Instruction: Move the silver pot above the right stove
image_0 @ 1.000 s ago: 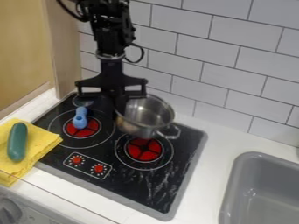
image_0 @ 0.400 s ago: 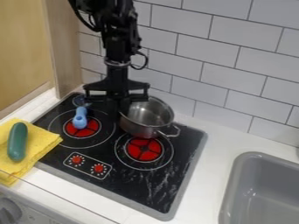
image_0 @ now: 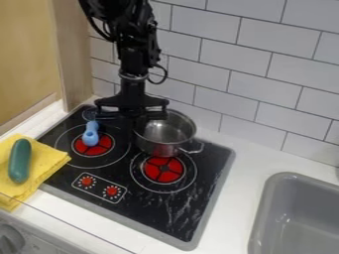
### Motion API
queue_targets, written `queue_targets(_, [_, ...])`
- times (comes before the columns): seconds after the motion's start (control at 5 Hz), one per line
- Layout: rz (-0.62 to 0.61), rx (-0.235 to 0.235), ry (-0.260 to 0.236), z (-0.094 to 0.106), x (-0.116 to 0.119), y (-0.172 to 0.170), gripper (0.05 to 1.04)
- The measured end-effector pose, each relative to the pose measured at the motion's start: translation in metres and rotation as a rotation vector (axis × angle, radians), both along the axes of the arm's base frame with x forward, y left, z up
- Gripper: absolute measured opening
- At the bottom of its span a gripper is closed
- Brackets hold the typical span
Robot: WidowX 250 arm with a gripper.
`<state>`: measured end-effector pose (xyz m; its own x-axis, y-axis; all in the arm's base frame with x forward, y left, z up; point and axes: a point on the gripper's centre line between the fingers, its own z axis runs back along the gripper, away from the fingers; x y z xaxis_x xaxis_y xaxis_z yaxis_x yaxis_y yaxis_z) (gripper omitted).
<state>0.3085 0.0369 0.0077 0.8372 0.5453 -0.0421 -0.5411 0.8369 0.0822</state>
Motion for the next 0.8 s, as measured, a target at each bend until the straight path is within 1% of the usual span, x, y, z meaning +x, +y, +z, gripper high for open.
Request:
queue_targets(0.2, [-0.008,0.006,0.036,0.000,-0.006,0.001,0.536])
queue_targets(0.4, [-0.017,0.020,0.040,0.014,-0.008,0.001,0.843])
queue_targets(0.6, [-0.021,0.058,0.019,0.035,-0.008,-0.002,1.028])
queue_targets(0.8, [-0.092,0.086,-0.027,0.057,-0.006,-0.026,1.006])
